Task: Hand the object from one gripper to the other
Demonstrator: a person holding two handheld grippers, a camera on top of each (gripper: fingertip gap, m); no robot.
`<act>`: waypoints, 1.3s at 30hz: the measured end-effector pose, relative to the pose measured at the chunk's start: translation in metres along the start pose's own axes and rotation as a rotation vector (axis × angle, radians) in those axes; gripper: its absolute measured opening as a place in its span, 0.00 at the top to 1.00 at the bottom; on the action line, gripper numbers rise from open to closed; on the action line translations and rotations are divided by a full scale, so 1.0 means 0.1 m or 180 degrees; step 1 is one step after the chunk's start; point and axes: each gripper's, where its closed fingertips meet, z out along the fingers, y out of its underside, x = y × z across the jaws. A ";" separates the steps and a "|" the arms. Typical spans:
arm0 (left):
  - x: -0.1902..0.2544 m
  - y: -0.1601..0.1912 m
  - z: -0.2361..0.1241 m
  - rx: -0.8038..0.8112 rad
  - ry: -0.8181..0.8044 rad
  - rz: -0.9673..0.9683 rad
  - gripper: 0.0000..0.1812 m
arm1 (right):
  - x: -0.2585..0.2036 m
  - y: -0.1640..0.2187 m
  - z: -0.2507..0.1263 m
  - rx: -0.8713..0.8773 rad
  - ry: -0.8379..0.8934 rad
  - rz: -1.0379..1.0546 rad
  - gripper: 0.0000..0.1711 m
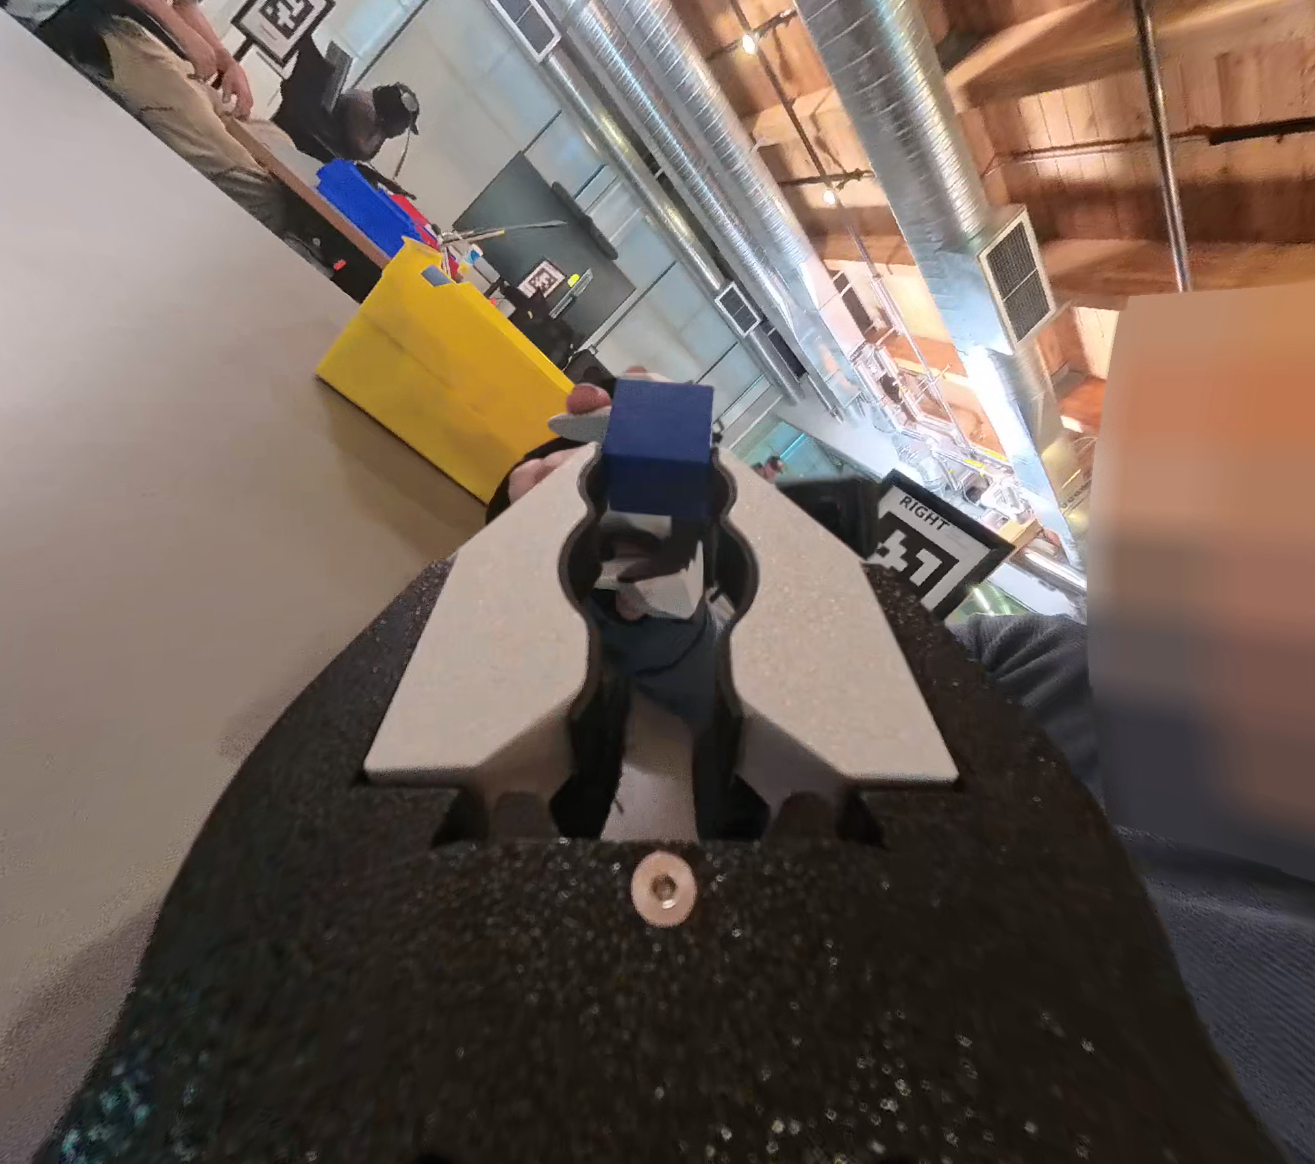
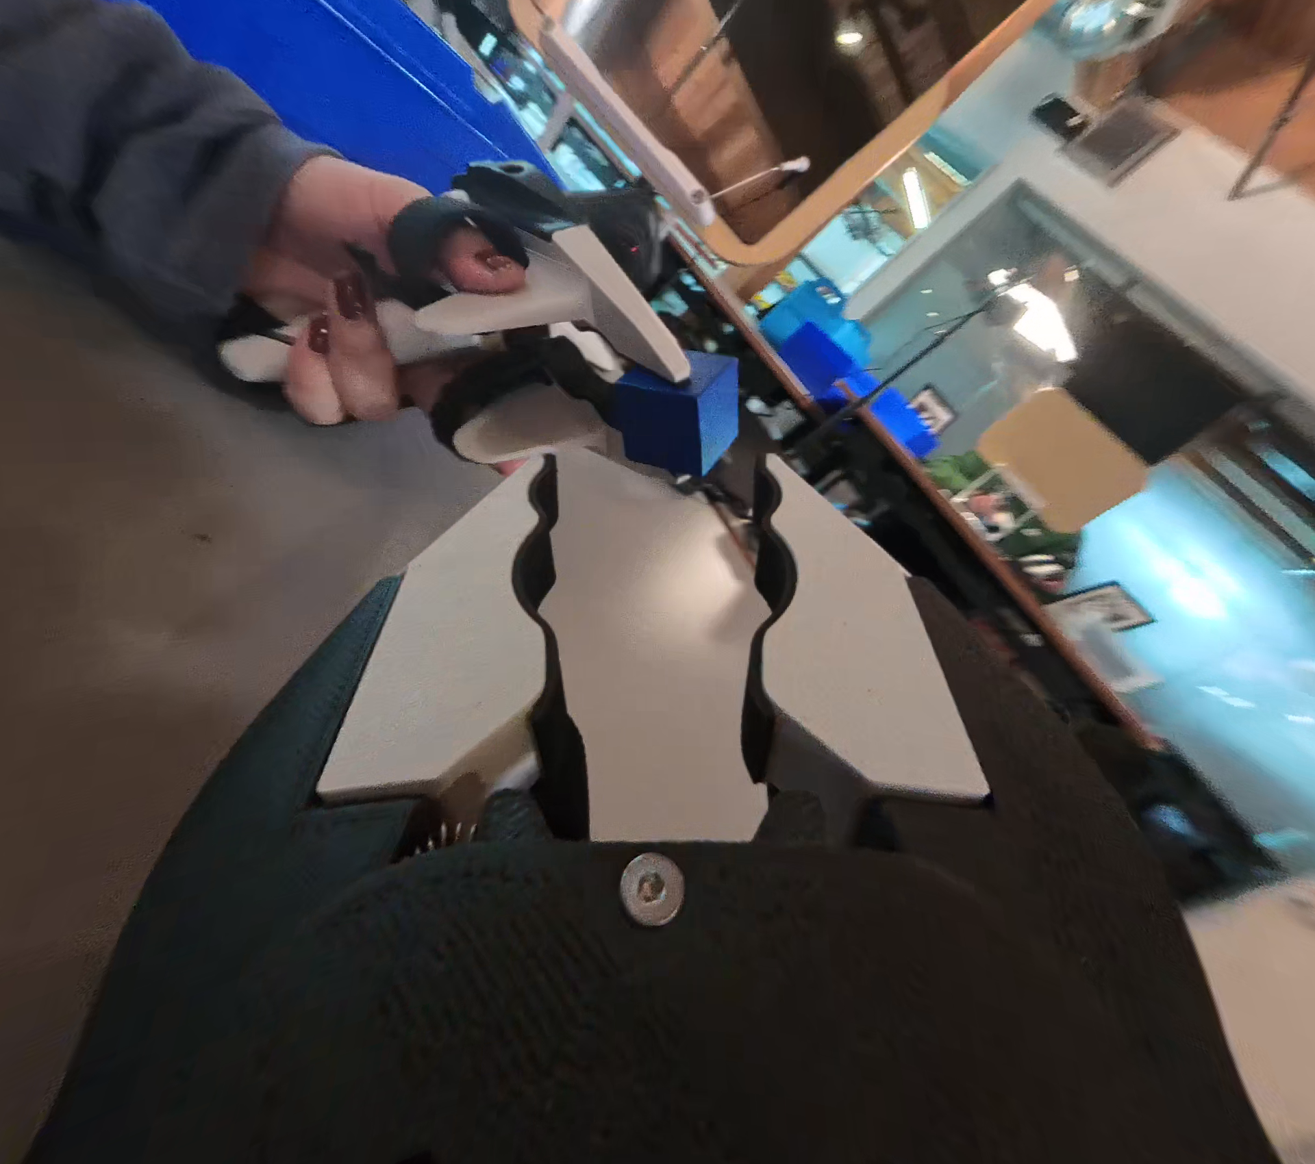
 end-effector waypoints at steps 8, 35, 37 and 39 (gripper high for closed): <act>0.00 0.01 0.12 0.0153 -0.0019 0.0094 0.86 | 0.13 -0.08 0.02 -0.0089 0.0505 -0.0517 0.83; -0.23 0.17 0.05 -0.1356 -0.2186 0.5715 0.80 | -0.13 0.05 -0.09 0.0025 -0.1700 0.4086 0.84; -0.26 0.13 0.03 -0.1346 -0.2319 0.5628 0.80 | -0.10 0.07 -0.07 0.0035 -0.1582 0.4058 0.84; -0.30 0.05 -0.01 -0.1353 -0.2554 0.5632 0.80 | -0.05 0.13 -0.04 -0.0008 -0.1381 0.3947 0.81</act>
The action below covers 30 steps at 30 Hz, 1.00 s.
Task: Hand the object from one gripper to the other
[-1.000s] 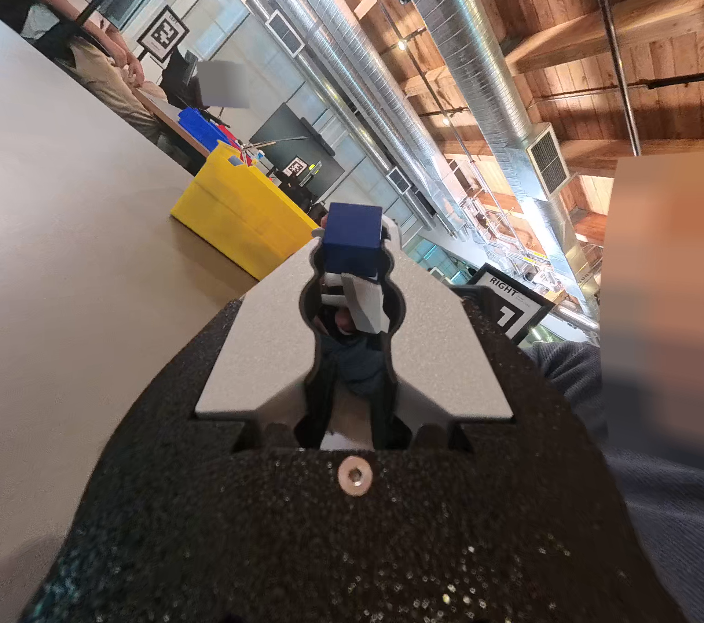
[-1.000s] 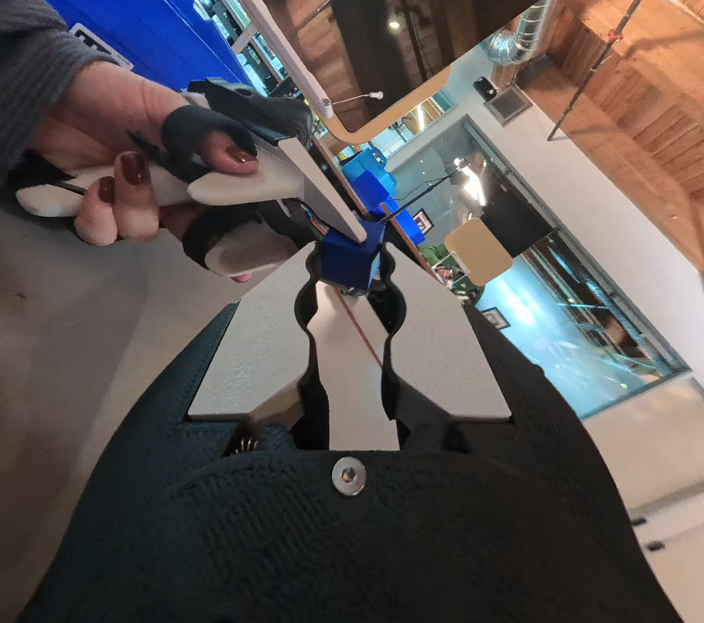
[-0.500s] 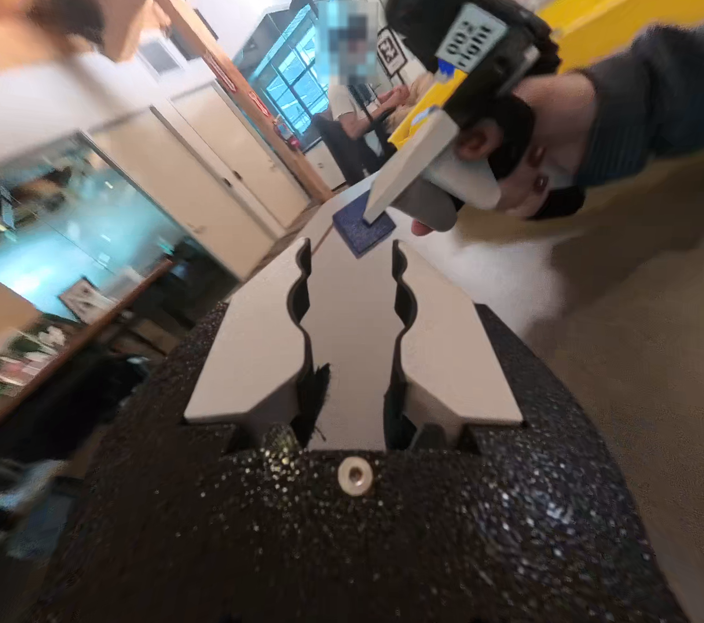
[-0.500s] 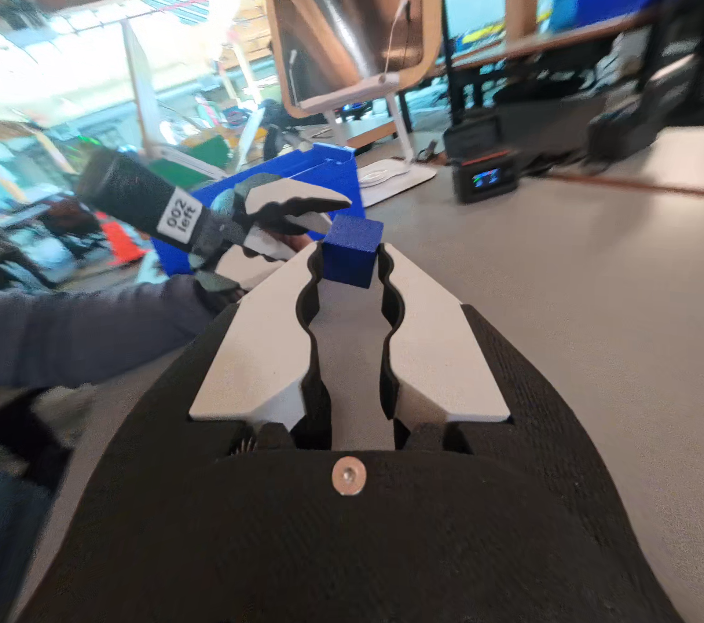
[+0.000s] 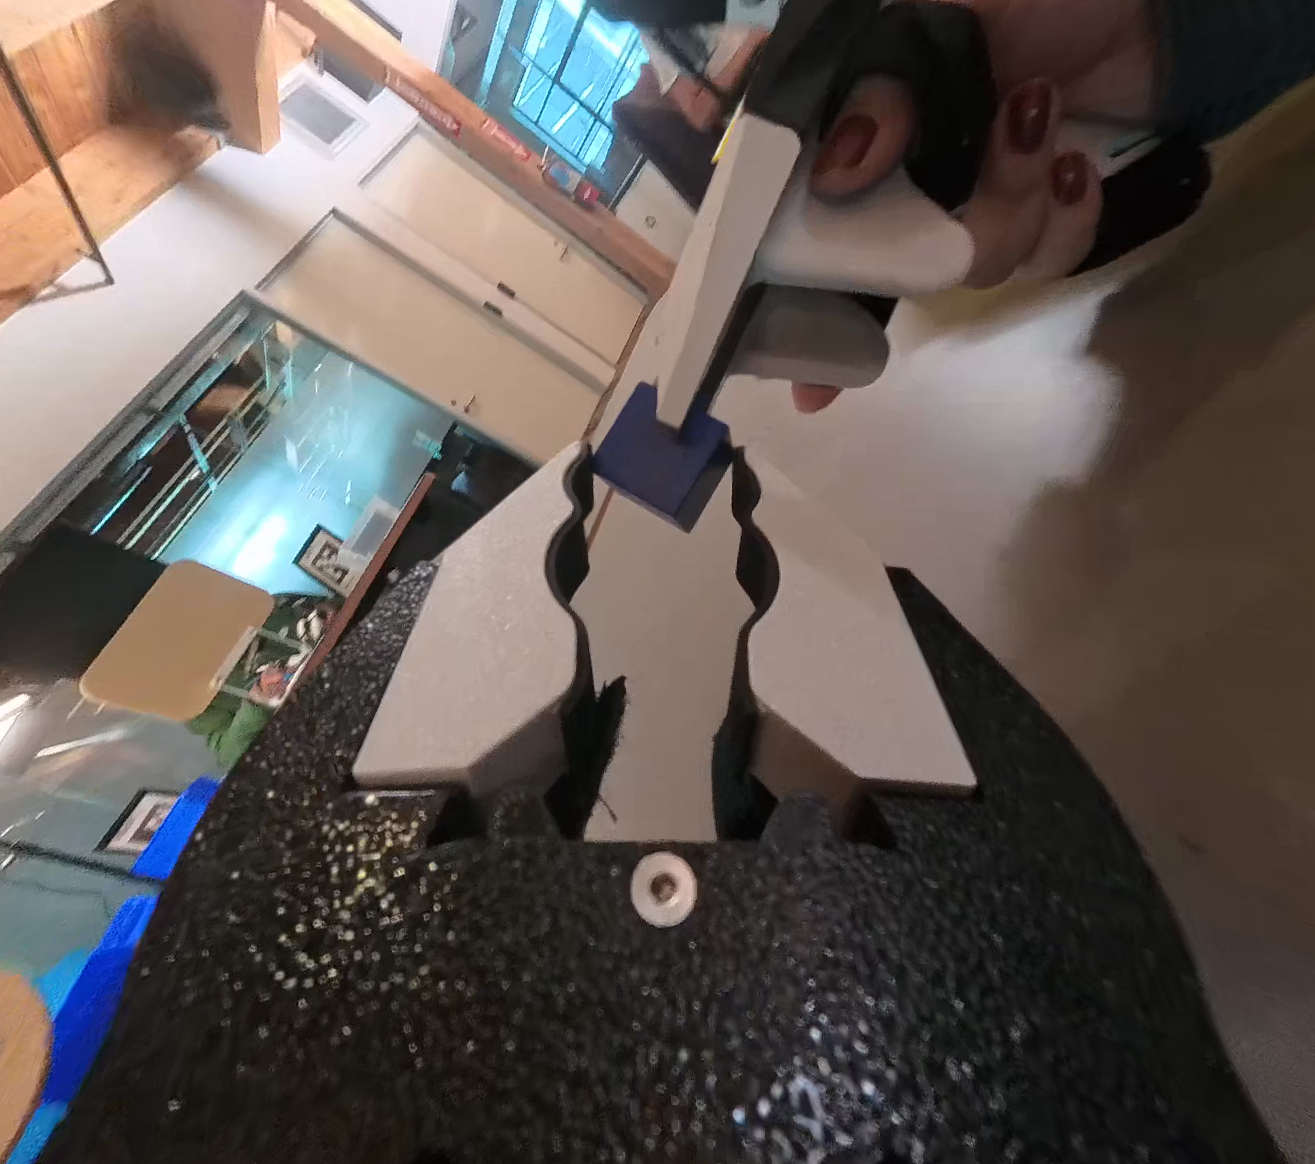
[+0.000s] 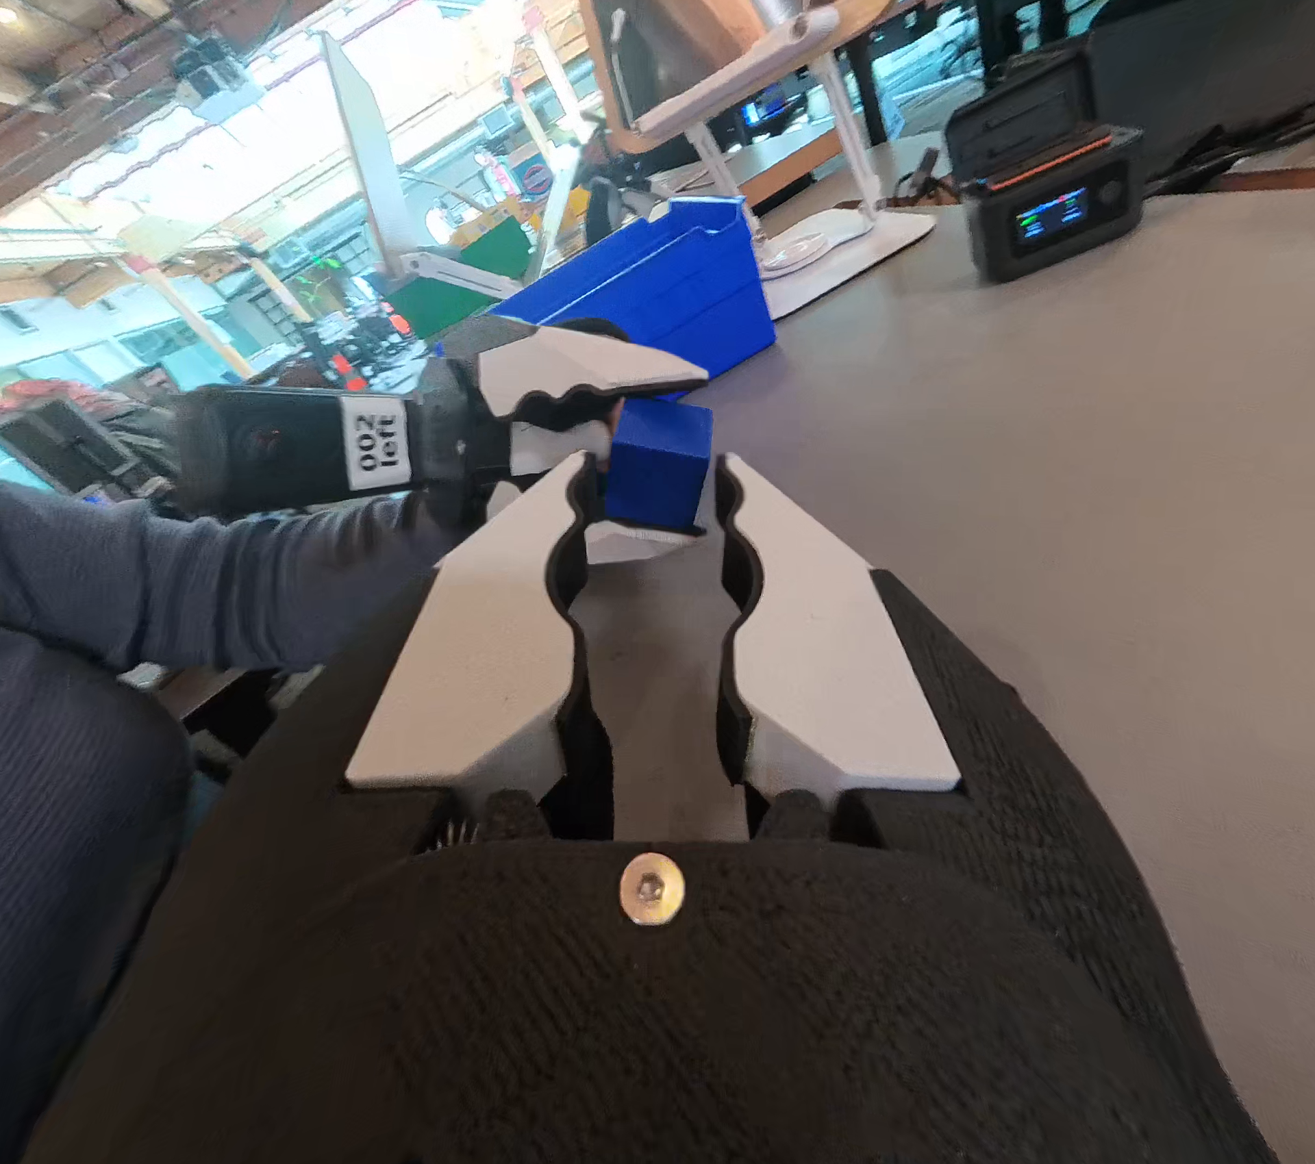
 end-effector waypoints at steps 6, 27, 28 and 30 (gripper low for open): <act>-0.14 0.22 0.06 -0.0531 -0.0252 -0.0226 0.80 | 0.24 -0.03 -0.02 -0.0018 0.0686 -0.0415 0.73; -0.11 0.22 0.16 -0.0828 -0.0462 -0.0273 0.72 | 0.39 -0.07 0.09 -0.0046 0.1580 -0.0799 0.77; -0.12 0.25 0.16 -0.0809 -0.0463 -0.0404 0.69 | 0.41 -0.10 0.04 -0.0027 0.1629 -0.0830 0.77; -0.14 0.31 0.15 -0.0747 -0.0476 -0.0596 0.63 | 0.43 -0.21 -0.11 0.0044 0.1766 -0.0921 0.77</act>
